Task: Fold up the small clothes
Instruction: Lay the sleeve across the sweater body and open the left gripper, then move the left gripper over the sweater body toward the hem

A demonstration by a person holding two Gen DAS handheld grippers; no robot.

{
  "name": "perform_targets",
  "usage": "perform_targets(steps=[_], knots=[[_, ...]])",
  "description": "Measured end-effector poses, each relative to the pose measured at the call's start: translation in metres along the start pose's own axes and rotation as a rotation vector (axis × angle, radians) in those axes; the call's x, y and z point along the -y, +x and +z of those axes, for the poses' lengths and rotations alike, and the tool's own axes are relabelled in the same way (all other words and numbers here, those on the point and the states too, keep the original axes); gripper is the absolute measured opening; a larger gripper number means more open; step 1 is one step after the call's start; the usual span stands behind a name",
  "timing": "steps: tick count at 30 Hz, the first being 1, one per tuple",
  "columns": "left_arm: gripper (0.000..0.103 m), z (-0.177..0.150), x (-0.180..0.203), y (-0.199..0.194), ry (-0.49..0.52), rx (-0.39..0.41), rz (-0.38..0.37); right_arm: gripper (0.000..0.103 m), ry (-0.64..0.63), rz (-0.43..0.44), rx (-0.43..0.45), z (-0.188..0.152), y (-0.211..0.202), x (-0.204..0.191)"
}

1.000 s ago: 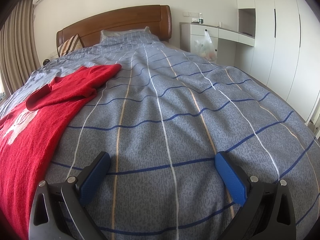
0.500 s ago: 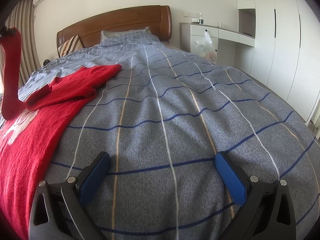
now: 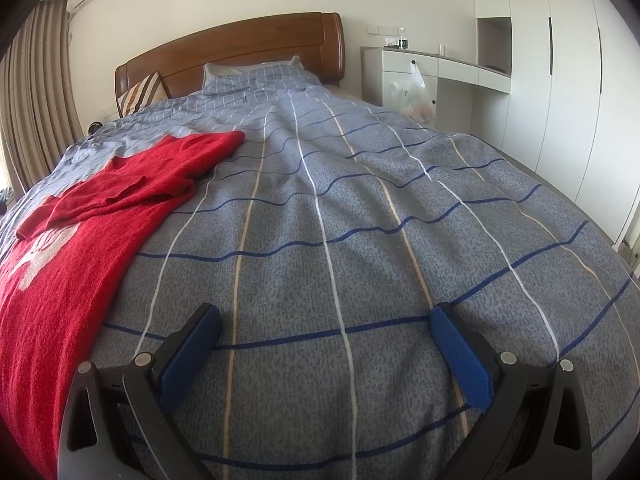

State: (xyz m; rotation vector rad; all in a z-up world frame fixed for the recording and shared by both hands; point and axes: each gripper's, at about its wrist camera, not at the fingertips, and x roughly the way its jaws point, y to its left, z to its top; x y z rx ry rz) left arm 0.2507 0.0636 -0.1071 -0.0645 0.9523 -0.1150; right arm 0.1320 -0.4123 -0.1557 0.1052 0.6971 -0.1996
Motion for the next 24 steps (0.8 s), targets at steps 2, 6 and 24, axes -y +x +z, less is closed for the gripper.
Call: perform_targets(steps=[2,6,24], knots=[[0.092,-0.021,-0.026,0.003,-0.020,-0.004,0.063,0.103,-0.001,-0.001,-0.001,0.000,0.000,0.000],[0.092,-0.038,-0.066,0.007,-0.055,0.010,0.193,0.103,-0.003,-0.005,-0.004,0.000,0.000,0.000],[0.092,-0.071,-0.024,-0.054,0.238,0.078,0.173,0.103,-0.027,-0.021,-0.019,-0.001,0.004,-0.003]])
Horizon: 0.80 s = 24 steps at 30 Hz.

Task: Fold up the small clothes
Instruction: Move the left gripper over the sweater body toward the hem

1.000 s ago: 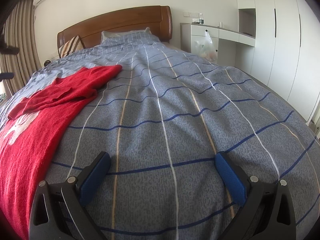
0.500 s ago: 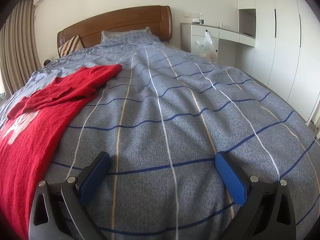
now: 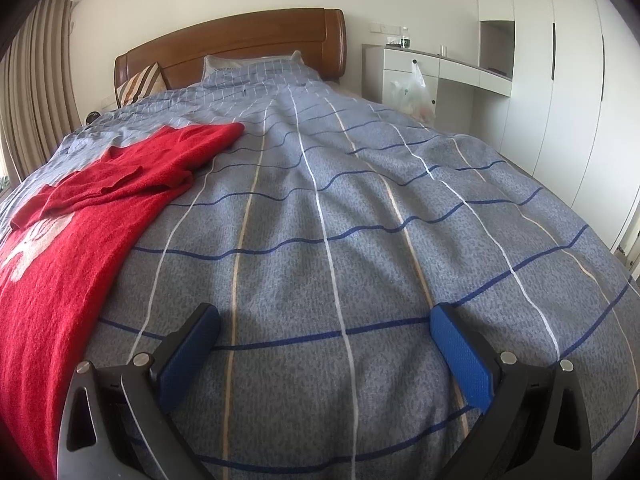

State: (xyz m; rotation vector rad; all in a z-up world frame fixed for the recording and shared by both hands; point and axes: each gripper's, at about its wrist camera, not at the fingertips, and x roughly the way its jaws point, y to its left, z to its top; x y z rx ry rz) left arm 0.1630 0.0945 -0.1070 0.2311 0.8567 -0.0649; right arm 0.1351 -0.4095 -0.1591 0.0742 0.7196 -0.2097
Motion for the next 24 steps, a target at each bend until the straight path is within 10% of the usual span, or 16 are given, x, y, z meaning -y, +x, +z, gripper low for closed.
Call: perform_targets(steps=[12,24], knots=[[0.092,0.052,0.121,-0.058,0.214,0.108,-0.171,0.103,-0.005,-0.009,0.002,0.002,0.002,-0.002],[0.076,0.128,0.261,0.020,0.506,0.053,-0.262,0.103,-0.002,-0.022,0.007,0.000,-0.001,-0.004]])
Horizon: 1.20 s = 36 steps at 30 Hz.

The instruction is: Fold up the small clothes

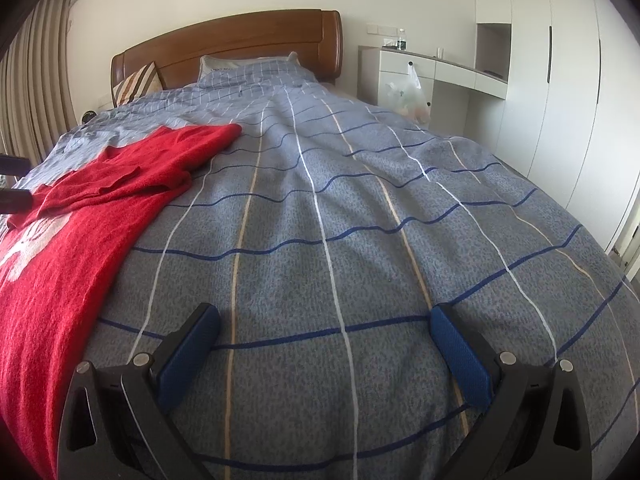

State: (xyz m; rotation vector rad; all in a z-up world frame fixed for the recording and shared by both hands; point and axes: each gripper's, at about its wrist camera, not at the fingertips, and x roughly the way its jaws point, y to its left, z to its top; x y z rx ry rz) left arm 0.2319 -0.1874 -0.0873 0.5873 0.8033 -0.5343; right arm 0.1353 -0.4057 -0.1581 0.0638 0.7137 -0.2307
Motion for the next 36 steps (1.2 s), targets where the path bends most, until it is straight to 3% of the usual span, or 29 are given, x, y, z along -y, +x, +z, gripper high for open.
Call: perform_targets(steps=[5,21,36], knots=[[0.084,0.007,0.004,0.005,0.019,0.013,-0.010,0.103,0.001,0.002,0.001,0.000,0.000,0.000],[0.085,0.031,-0.023,0.020,-0.089,-0.156,-0.081,0.103,0.001,0.004,0.003,-0.001,-0.001,0.001],[0.085,0.027,-0.029,0.018,-0.090,-0.173,-0.049,0.103,0.001,0.004,0.002,-0.001,-0.001,0.000]])
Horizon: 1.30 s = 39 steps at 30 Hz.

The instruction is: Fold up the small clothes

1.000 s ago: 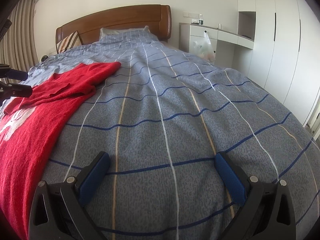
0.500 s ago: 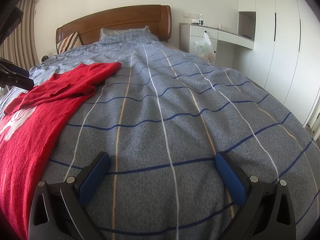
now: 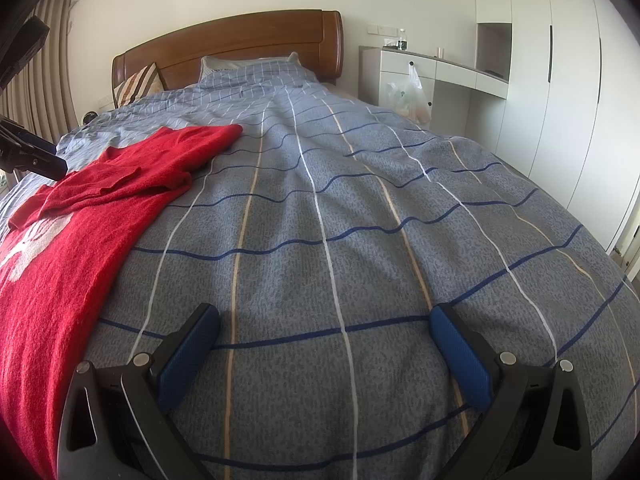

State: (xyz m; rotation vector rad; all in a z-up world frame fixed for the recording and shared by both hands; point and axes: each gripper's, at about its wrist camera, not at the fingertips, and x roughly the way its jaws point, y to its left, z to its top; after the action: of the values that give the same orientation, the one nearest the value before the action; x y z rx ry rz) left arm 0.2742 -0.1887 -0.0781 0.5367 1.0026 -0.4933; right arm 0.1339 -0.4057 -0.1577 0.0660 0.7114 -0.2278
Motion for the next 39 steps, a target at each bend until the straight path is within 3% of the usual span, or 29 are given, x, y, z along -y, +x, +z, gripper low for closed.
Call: perform_targets(steps=[24,39], knots=[[0.085,-0.004,-0.010,-0.005,-0.030,0.011,0.001,0.103,-0.001,-0.001,-0.001,0.000,0.000,0.000],[0.086,0.023,-0.009,-0.006,-0.032,-0.002,-0.029,0.103,-0.001,-0.001,-0.001,0.000,0.000,-0.001]])
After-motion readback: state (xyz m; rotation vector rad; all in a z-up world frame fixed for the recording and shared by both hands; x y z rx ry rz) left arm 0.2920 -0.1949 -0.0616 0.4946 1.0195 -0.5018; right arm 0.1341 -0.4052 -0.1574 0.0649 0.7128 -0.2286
